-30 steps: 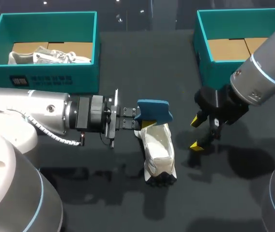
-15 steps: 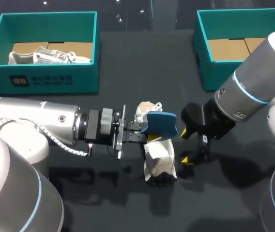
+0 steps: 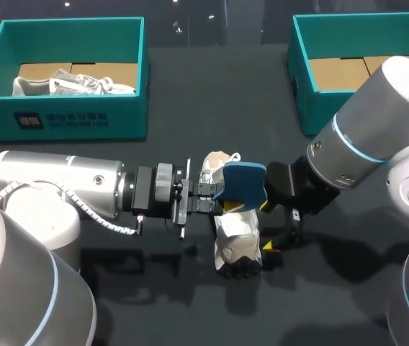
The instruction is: Take the shoe out of the shoebox, open the shoe tongue, remove and reinsert the insole, then place the shoe into the shoebox
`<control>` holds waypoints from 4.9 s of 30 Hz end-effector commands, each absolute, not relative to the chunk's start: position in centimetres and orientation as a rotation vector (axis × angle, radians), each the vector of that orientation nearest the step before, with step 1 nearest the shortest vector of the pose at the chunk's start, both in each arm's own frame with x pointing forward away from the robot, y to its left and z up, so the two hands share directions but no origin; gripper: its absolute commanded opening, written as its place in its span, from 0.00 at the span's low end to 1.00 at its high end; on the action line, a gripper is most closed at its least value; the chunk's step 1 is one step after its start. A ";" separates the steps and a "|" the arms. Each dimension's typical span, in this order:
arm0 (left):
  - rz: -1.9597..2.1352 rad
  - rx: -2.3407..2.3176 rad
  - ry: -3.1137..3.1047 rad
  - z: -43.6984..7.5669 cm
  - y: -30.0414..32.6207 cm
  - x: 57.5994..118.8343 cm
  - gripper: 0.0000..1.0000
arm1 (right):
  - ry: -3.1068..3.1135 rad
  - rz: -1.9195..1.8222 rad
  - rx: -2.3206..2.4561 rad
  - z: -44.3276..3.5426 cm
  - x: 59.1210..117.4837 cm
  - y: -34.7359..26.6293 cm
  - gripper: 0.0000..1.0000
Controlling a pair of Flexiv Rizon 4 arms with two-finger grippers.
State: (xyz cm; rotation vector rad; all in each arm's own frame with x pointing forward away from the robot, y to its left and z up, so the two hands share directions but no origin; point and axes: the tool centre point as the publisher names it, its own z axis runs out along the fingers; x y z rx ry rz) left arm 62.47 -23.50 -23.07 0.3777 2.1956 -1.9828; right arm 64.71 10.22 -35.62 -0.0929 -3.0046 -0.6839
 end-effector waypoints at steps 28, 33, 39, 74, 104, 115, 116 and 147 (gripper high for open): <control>-2.017 0.519 2.143 -27.4 -24.8 63.4 0.00 | -3.008 -0.675 -0.096 -35.8 64.7 10.5 1.00; -2.020 0.497 2.160 -28.1 -24.6 63.6 0.00 | -3.008 -0.675 -0.096 -35.8 64.7 10.5 1.00; -2.032 0.450 2.138 -29.5 -24.2 64.2 0.00 | -3.008 -0.675 -0.096 -35.8 64.7 10.5 1.00; -1.834 0.229 2.141 -34.3 -23.4 68.1 0.22 | -3.008 -0.675 -0.096 -35.8 64.7 10.5 1.00; -1.814 0.403 2.126 -32.1 -25.2 66.7 0.00 | -3.008 -0.675 -0.096 -35.8 64.7 10.5 1.00; -1.702 0.545 2.119 -33.8 -24.3 68.7 0.00 | -3.008 -0.675 -0.096 -35.8 64.7 10.5 1.00; -1.685 0.551 2.121 -33.8 -24.2 68.9 0.00 | -3.008 -0.675 -0.096 -35.8 64.7 10.5 1.00; -1.688 0.582 2.157 -31.7 -25.0 64.6 0.00 | -3.008 -0.675 -0.096 -35.8 64.7 10.5 1.00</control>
